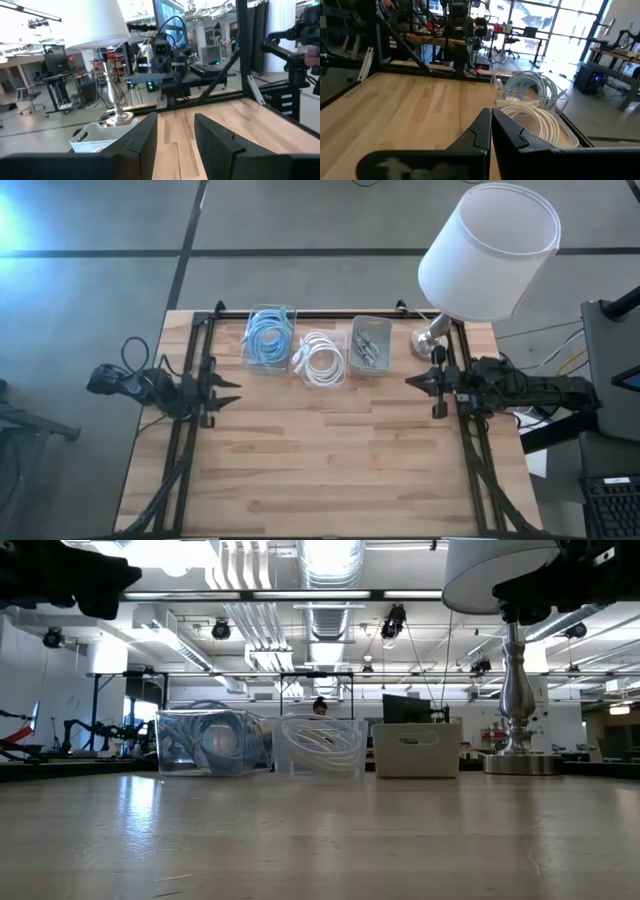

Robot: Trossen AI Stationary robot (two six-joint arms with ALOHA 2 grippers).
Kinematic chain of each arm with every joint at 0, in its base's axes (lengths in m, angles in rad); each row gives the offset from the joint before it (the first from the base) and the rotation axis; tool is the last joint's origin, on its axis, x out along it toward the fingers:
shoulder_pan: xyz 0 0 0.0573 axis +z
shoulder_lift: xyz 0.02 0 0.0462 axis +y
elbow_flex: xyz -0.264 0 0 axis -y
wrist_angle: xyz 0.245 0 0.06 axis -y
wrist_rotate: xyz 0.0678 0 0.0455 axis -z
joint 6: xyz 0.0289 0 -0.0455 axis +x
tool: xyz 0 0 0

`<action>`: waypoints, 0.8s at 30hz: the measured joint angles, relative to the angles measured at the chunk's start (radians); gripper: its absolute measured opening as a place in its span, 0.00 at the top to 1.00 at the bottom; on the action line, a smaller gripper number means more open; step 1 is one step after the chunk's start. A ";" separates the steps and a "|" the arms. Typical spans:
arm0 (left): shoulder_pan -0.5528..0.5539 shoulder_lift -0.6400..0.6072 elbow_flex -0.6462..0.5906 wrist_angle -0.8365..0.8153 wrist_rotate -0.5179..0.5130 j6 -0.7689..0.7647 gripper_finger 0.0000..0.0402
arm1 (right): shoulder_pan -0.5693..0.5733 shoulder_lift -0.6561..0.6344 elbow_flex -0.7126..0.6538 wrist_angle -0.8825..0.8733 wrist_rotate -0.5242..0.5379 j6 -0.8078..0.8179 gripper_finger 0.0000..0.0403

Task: Pick & Place USB Port
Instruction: Return to Home Position

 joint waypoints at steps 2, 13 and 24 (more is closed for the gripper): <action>0.000 0.000 -0.023 0.027 0.000 0.005 0.67 | 0.000 -0.016 -0.013 -0.002 0.000 -0.001 0.98; 0.000 0.000 -0.070 0.060 0.042 -0.016 0.67 | 0.000 -0.042 -0.054 -0.001 0.001 -0.009 0.98; 0.000 0.000 -0.104 0.081 0.043 -0.078 0.67 | 0.000 -0.044 -0.099 -0.002 0.000 -0.009 0.98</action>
